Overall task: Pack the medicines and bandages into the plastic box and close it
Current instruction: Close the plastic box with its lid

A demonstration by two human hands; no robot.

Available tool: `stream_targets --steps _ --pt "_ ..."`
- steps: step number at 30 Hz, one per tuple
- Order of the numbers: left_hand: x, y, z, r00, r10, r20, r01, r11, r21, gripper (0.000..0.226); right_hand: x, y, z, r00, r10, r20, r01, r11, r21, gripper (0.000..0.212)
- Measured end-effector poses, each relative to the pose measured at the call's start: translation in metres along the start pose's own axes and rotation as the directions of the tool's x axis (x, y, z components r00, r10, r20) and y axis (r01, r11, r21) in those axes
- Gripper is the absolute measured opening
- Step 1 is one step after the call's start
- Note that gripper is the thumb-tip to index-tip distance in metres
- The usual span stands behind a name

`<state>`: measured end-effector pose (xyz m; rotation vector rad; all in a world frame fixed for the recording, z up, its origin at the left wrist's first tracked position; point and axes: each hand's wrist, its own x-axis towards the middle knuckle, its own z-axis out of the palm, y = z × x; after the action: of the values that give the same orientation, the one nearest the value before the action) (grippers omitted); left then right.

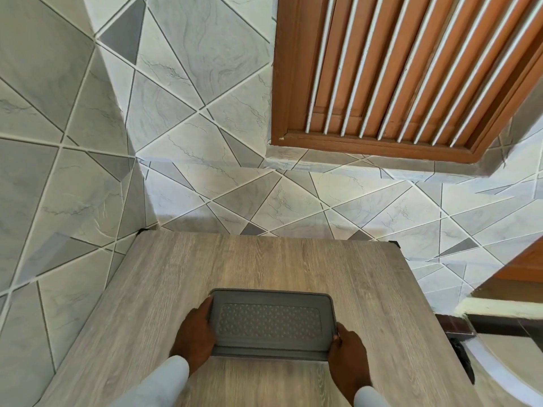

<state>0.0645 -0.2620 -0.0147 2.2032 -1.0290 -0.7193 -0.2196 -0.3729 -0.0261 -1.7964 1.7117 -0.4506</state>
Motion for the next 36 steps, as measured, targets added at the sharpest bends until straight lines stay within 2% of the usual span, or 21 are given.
stream_targets --steps 2,4,5,7,10,13,16,23,36 --pt "0.002 0.002 0.003 0.998 -0.015 -0.053 0.026 0.976 0.217 0.057 0.0 -0.005 0.002 0.992 -0.113 -0.056 0.101 0.976 -0.191 0.044" --pt "0.002 0.006 0.006 0.988 0.106 -0.11 -0.043 0.884 0.466 0.054 0.001 -0.015 0.005 0.96 -0.269 -0.082 0.225 0.909 -0.349 0.051" --pt "0.003 0.009 0.009 0.976 0.201 -0.088 -0.13 0.85 0.51 0.051 0.0 -0.022 0.008 0.944 -0.325 -0.051 0.282 0.88 -0.383 0.06" --pt "0.004 0.017 0.02 0.933 0.359 0.013 -0.312 0.792 0.524 0.049 0.003 -0.034 0.018 0.91 -0.411 0.054 0.394 0.817 -0.422 0.073" --pt "0.007 0.032 0.041 0.883 0.443 0.157 -0.448 0.691 0.567 0.056 0.01 -0.05 0.028 0.877 -0.449 0.172 0.47 0.725 -0.504 0.077" --pt "0.013 0.05 0.052 0.879 0.425 0.218 -0.467 0.67 0.577 0.066 0.013 -0.053 0.036 0.885 -0.402 0.234 0.461 0.692 -0.556 0.081" --pt "0.022 0.054 0.058 0.884 0.405 0.232 -0.461 0.68 0.571 0.071 0.016 -0.05 0.038 0.891 -0.391 0.23 0.45 0.7 -0.554 0.086" --pt "0.024 0.039 0.069 0.884 0.438 0.164 -0.444 0.677 0.587 0.072 0.02 -0.047 0.041 0.877 -0.44 0.193 0.47 0.702 -0.535 0.088" --pt "0.029 0.039 0.07 0.891 0.427 0.155 -0.428 0.676 0.6 0.073 0.024 -0.048 0.043 0.89 -0.419 0.179 0.447 0.733 -0.513 0.087"
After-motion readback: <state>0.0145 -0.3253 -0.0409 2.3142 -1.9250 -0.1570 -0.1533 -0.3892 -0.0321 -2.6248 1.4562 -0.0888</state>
